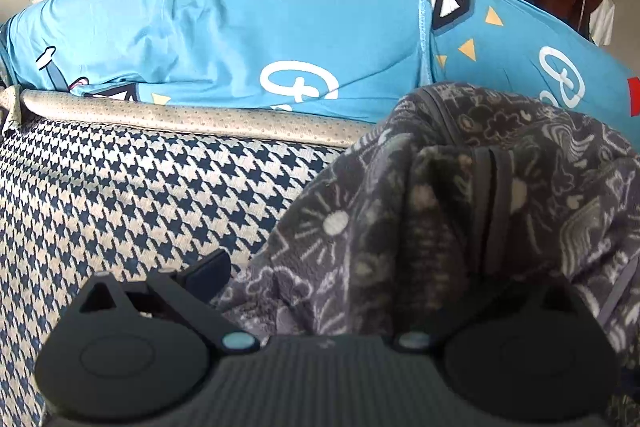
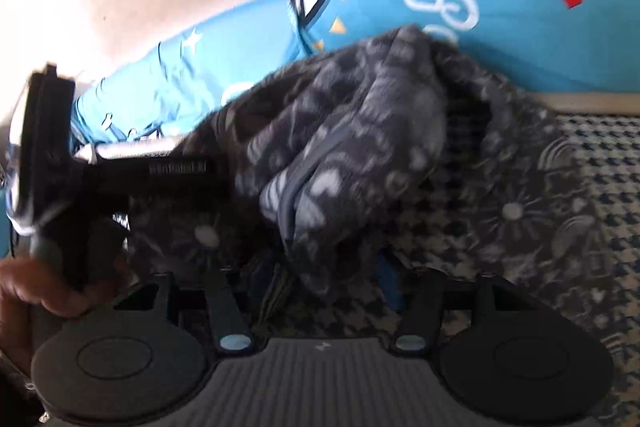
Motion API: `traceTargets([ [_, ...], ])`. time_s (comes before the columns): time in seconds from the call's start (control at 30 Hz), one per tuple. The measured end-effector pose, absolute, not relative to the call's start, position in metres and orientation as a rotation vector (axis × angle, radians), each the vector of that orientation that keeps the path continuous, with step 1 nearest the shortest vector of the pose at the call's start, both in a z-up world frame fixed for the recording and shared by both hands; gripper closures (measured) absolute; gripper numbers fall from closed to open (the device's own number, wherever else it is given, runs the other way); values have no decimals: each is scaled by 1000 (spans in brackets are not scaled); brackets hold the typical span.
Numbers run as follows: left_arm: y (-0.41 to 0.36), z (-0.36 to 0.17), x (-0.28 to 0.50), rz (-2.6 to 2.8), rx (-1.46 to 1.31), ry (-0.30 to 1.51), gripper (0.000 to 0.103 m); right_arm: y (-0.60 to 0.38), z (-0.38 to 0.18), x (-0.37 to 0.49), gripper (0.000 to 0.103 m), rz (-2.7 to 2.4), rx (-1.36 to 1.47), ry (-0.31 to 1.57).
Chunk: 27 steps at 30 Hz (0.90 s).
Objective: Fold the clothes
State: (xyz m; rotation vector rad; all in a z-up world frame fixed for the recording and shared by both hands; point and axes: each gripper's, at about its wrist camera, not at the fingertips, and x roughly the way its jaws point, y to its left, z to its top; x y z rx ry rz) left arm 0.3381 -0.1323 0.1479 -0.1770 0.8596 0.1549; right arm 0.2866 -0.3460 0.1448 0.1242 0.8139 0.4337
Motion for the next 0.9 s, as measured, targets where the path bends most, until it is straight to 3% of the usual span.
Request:
traceTargets([
  [0.17,-124,150,337,172,-193,861,0,-330,130,292,48,393,122,794],
  [0.27,-122,152,336,177,-192,861,0,-329,128,296,80,378,148,779],
  [0.3,-121,153,335,181,-191,858,0,-330,130,296,84,380,160,775],
  [0.5,-114,167,327,223,-178,820,0,-340,162,281,89,444,194,652],
  [0.9,-101,186,312,306,-125,801,0,-374,213,253,89,452,278,499],
])
